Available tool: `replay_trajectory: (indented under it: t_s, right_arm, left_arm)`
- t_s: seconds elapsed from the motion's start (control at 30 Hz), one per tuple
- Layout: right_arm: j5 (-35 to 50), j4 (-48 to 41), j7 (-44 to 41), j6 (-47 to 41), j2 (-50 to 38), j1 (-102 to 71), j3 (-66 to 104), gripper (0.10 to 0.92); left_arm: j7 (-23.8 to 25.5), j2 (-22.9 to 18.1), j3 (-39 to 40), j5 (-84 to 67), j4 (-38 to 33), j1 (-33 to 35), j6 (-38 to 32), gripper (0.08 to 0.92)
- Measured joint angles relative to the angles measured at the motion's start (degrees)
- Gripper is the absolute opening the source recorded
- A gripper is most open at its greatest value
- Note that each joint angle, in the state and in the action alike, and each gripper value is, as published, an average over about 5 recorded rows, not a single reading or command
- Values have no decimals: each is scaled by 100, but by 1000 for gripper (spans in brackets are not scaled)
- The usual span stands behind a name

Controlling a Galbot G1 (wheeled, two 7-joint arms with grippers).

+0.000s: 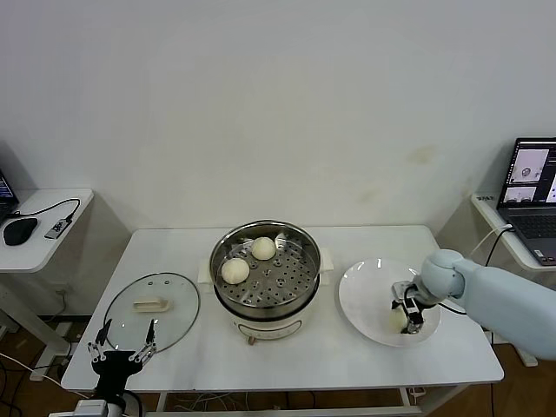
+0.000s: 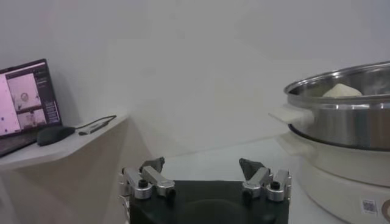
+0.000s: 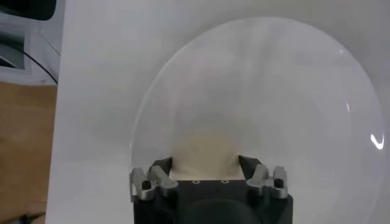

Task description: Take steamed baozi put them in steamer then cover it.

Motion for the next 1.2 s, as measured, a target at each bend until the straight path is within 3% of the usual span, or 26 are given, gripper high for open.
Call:
replay_trajectory:
  t_s: [0.6, 1.2]
  right_arm:
    - [736, 207, -223, -114, 86, 1395, -313, 568]
    - [1734, 185, -164, -33, 1492, 3397, -1272, 584]
  left_arm:
    - [0, 28, -13, 6, -37, -9, 19, 823]
    - [8, 29, -37, -23, -125, 21, 13, 823]
